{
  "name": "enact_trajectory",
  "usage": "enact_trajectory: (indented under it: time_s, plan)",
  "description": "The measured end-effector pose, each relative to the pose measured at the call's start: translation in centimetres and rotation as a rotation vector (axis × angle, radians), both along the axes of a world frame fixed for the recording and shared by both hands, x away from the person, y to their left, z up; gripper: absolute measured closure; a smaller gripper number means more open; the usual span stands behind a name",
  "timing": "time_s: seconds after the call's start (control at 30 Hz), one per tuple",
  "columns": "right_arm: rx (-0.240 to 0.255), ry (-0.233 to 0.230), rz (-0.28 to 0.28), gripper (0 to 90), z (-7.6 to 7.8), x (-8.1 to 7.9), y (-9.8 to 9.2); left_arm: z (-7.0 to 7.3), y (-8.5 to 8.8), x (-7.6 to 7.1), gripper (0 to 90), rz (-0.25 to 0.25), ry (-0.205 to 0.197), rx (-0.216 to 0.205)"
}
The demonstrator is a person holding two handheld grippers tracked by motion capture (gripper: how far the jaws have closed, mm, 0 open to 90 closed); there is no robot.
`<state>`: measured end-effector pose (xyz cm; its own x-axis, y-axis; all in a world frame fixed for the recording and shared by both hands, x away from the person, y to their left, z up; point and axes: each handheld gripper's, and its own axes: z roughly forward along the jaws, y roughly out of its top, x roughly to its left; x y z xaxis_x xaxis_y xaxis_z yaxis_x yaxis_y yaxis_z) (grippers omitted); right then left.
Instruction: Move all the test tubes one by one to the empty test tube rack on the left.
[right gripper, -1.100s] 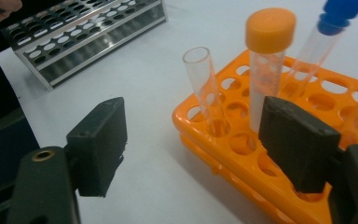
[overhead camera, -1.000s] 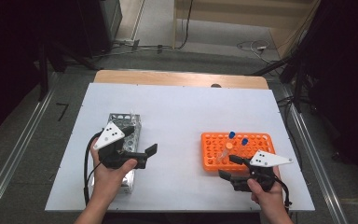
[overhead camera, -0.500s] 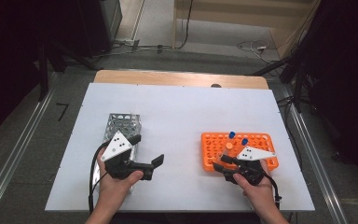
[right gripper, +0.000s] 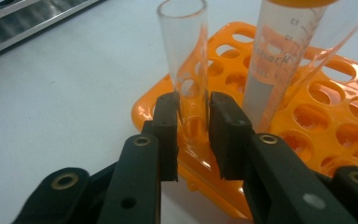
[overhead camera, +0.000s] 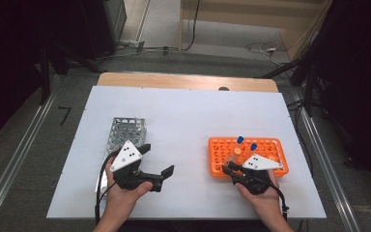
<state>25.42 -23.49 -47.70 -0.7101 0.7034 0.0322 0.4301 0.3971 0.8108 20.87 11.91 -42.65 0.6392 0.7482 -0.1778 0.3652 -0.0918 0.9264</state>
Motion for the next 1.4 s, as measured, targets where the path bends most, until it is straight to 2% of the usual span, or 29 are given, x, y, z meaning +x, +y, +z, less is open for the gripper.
enact_trajectory:
  time_s: [0.13,0.3,0.43,0.57,0.77,1.13,1.23,1.4]
  plan:
    - [-0.016,-0.023,-0.005,72.9,0.0,-0.1,0.1,-0.1,-0.1,0.0,0.0,-0.003,-0.002,0.003]
    - [-0.007,-0.021,-0.002,73.4,0.1,-0.1,-0.1,-0.1,0.0,0.0,0.0,-0.004,0.001,0.003]
    - [0.015,-0.032,-0.003,73.4,0.7,-0.2,-0.3,-0.1,-0.1,0.0,0.0,-0.009,0.001,-0.001]
    - [0.058,-0.054,-0.008,73.5,2.1,-0.6,-0.9,-0.1,-0.2,-0.1,0.0,-0.017,0.000,-0.003]
    - [0.085,-0.065,0.006,73.5,3.0,-1.1,-1.1,0.0,-0.4,-0.1,0.0,-0.027,0.000,-0.003]
    - [0.093,-0.045,0.113,73.6,3.4,-2.5,1.0,0.2,-1.8,-0.4,4.3,-0.098,-0.001,-0.025]
    - [0.090,-0.041,0.141,73.6,3.3,-2.9,1.8,0.3,-2.6,-0.7,12.4,-0.094,-0.008,-0.004]
    - [0.081,-0.032,0.180,73.6,3.1,-3.3,3.0,0.3,-3.8,-0.9,23.0,-0.152,0.000,-0.008]
